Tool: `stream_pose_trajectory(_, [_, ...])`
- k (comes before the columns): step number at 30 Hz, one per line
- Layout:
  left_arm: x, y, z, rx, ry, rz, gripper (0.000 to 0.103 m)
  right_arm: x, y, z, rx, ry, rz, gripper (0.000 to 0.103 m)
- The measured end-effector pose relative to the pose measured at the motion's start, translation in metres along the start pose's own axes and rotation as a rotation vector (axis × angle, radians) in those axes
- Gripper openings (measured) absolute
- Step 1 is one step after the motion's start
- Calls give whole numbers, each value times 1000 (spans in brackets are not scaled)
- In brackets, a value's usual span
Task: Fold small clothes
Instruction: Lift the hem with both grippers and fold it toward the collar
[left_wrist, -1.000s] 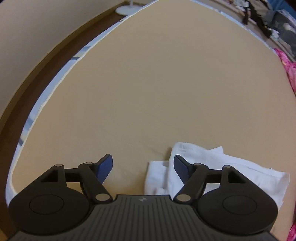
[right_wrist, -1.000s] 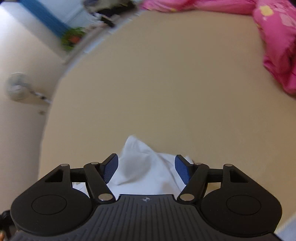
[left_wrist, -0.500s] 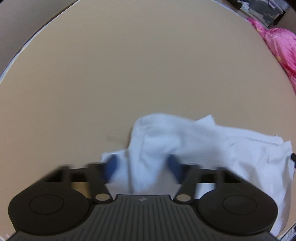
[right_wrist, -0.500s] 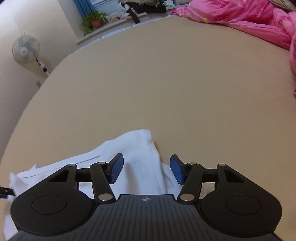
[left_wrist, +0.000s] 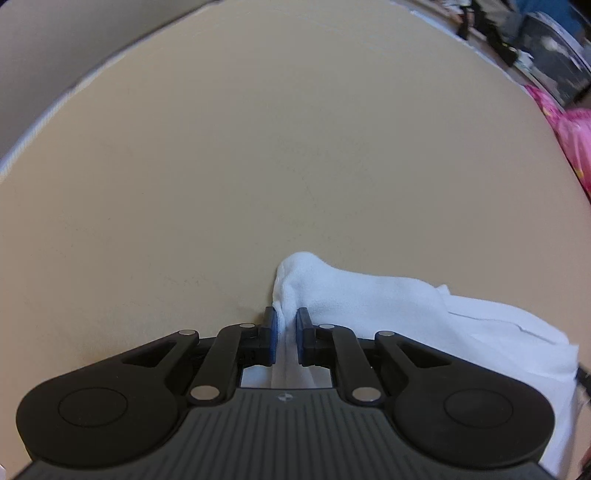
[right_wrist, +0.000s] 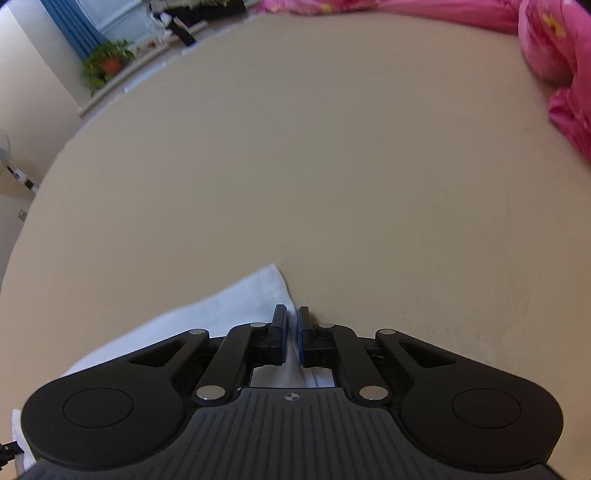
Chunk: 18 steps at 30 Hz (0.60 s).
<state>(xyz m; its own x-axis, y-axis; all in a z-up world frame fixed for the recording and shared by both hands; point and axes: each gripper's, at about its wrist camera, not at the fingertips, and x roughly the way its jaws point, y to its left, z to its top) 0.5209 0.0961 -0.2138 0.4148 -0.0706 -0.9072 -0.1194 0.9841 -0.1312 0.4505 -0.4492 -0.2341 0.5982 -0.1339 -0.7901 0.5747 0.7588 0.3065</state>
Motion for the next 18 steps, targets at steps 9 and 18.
stream_pose_trajectory(9, [-12, -10, -1, 83, -106, -25, 83, -37, 2, -10, -162, -89, 149, 59])
stream_pose_trajectory(18, [22, -47, 7, 135, -77, 26, 7, -18, 59, -40, -549, -98, 59, 5])
